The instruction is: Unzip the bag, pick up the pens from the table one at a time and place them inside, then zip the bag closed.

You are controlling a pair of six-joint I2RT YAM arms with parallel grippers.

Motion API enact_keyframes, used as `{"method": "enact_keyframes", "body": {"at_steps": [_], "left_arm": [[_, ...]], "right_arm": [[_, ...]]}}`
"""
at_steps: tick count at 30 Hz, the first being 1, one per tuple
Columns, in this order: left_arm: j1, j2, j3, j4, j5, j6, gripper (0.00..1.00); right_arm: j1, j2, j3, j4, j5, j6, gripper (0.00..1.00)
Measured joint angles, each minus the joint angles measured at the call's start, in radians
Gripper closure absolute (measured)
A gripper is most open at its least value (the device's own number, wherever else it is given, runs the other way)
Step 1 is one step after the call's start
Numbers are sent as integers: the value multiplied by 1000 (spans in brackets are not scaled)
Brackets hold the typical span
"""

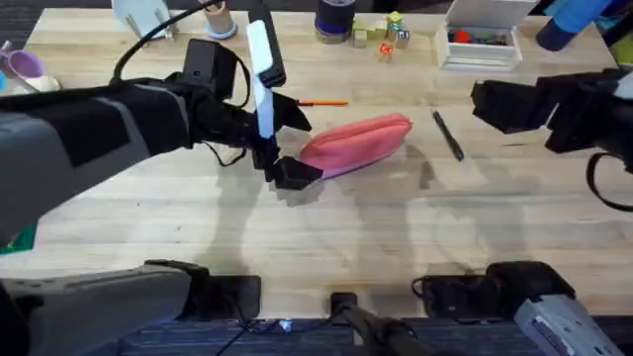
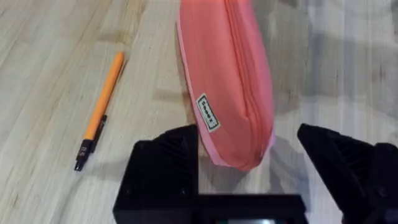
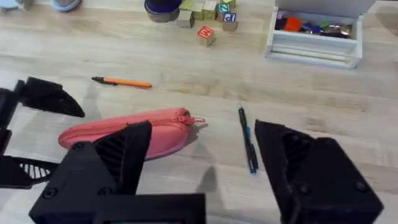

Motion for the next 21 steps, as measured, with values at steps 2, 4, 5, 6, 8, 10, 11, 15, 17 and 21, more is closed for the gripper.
{"method": "enact_keyframes", "body": {"at_steps": [2,4,5,6,8,10,11,15,17,21], "left_arm": [[-6,8,0,2,1,0,8],[-10,12,0,7,1,0,7],[-11,13,0,8,2,0,6],[-12,14,0,8,2,0,31],[-12,14,0,10,2,0,140],[-12,14,0,12,2,0,352],[-12,14,0,13,2,0,499],[-13,14,0,17,-3,2,945],[-14,14,0,19,-3,2,954],[-14,14,0,23,-4,2,957]], "right_arm": [[0,0,0,0,0,0,6],[0,0,0,0,0,0,6],[0,0,0,0,0,0,6],[0,0,0,0,0,0,5],[0,0,0,0,0,0,5],[0,0,0,0,0,0,5],[0,0,0,0,0,0,5],[0,0,0,0,0,0,5],[0,0,0,0,0,0,5],[0,0,0,0,-5,0,5]]}}
